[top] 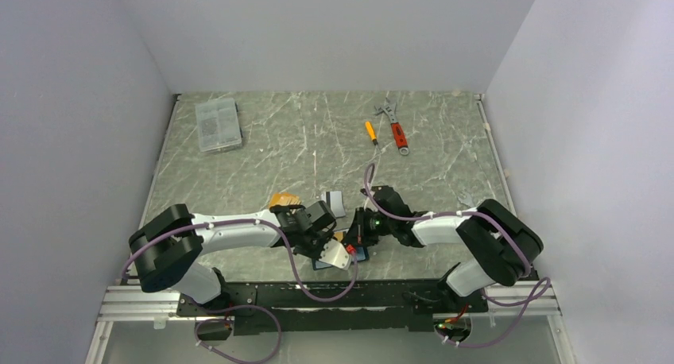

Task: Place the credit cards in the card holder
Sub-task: Insert the credit card into the card holder.

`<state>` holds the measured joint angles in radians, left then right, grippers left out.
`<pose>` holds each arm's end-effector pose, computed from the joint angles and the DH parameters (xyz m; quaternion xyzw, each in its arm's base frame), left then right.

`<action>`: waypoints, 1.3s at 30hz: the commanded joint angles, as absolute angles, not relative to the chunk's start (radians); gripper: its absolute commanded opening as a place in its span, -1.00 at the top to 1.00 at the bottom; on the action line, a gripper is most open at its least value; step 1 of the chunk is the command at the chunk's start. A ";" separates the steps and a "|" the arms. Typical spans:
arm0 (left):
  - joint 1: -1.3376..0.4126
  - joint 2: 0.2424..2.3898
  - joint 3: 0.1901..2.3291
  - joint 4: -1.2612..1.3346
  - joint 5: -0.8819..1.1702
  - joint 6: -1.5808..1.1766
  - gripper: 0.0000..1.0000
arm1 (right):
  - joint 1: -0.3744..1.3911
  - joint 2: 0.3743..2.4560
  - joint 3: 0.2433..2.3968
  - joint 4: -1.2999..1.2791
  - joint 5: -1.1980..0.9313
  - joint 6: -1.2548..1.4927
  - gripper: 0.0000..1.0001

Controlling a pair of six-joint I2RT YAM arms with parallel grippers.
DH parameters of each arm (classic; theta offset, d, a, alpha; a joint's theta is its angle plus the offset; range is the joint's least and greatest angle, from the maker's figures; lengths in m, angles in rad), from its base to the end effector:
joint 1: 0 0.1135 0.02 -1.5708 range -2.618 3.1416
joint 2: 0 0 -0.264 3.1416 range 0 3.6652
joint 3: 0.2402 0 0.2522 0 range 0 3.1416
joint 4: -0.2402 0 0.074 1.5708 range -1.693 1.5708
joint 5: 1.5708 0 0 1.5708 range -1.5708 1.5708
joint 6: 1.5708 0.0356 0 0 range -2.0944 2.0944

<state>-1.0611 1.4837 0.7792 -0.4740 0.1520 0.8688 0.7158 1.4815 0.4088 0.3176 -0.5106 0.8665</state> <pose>0.1242 -0.2333 0.1627 0.8124 0.5448 -0.0928 0.1863 0.1717 0.1724 0.1179 -0.0330 0.8932 0.4359 0.1049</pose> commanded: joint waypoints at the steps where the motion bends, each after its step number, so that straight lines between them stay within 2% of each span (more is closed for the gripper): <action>1: -1.071 1.520 0.783 -0.487 0.125 0.853 0.40 | 0.732 1.526 0.420 0.295 -0.509 0.836 1.00; 24: -1.078 1.540 0.796 -0.455 0.078 0.849 0.49 | 0.728 1.620 0.504 0.119 -0.547 0.730 1.00; 30: -1.078 1.515 0.771 -0.452 0.068 0.850 0.52 | 0.725 1.509 0.557 -0.086 -0.421 0.690 0.26; 35: -1.078 1.510 0.765 -0.454 0.059 0.844 0.53 | 0.727 1.489 0.584 -0.167 -0.370 0.676 0.03; 39: -1.078 1.508 0.765 -0.455 0.059 0.839 0.54 | 0.731 1.466 0.602 -0.218 -0.336 0.668 0.01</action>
